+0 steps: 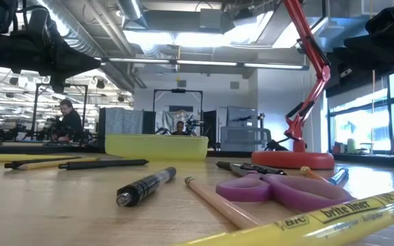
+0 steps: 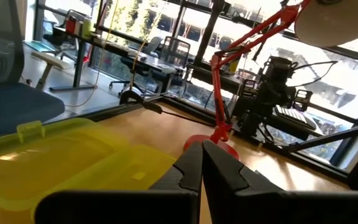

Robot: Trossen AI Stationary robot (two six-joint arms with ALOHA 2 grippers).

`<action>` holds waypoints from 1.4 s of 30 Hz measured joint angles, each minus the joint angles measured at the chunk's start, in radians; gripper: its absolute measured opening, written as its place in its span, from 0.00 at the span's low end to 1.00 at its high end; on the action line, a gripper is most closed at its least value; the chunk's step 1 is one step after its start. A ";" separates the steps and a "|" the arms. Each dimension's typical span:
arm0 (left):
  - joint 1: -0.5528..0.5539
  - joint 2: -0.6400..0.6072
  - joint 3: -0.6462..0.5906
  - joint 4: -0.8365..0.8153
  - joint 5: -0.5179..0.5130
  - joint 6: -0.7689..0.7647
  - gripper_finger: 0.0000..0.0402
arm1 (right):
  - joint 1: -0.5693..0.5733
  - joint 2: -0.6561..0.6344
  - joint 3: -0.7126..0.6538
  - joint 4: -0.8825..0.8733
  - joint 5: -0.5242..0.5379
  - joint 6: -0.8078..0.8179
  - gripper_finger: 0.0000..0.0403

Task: Pick & place school supplies into a supply box
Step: Put the top yellow pen into the yellow supply box

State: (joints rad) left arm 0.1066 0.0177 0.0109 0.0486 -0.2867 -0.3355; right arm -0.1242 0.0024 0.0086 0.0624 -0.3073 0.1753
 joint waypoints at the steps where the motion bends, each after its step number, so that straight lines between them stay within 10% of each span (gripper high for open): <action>1: 0.000 0.000 0.000 0.000 0.000 0.001 0.01 | 0.000 0.000 0.000 0.000 0.000 0.000 0.26; 22: 0.000 0.000 0.000 0.000 0.079 -0.008 0.43 | 0.000 0.000 0.000 0.000 0.000 0.001 0.26; 30: 0.000 0.000 0.000 0.027 0.108 -0.169 0.44 | 0.000 0.000 0.000 0.000 0.000 0.001 0.26; 42: -0.001 0.202 0.217 -0.016 0.222 0.058 0.44 | 0.000 0.000 0.000 0.000 0.043 0.000 0.26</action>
State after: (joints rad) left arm 0.1055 0.2196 0.2283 0.0326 -0.0643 -0.2778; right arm -0.1239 0.0024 0.0086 0.0624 -0.2642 0.1756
